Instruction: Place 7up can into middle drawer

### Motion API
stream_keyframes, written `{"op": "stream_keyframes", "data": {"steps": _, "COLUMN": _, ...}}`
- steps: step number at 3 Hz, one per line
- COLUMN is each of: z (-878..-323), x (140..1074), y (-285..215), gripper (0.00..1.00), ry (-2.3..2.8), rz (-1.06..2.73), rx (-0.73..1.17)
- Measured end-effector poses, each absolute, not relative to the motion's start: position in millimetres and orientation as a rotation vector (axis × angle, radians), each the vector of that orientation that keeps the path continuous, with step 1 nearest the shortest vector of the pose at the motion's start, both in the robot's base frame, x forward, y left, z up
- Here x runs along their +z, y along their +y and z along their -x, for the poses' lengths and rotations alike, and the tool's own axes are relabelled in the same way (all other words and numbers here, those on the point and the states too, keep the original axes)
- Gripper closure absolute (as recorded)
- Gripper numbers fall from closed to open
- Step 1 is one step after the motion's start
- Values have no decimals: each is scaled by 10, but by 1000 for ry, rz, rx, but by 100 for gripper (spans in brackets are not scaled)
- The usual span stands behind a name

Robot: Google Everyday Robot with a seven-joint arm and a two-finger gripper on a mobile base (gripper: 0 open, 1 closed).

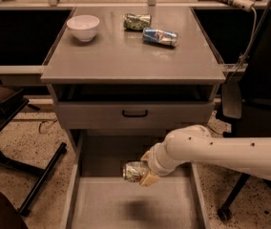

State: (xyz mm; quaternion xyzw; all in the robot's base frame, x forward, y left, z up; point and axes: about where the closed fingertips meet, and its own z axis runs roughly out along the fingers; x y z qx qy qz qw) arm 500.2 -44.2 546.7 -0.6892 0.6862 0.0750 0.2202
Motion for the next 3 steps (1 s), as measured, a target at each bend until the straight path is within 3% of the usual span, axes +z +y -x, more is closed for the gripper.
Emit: {"op": "stream_keyframes", "data": {"steps": 3, "z": -5284, "x": 4850, "y": 6, "gripper": 100, "ry": 1895, "rz": 1752, "rx": 218}}
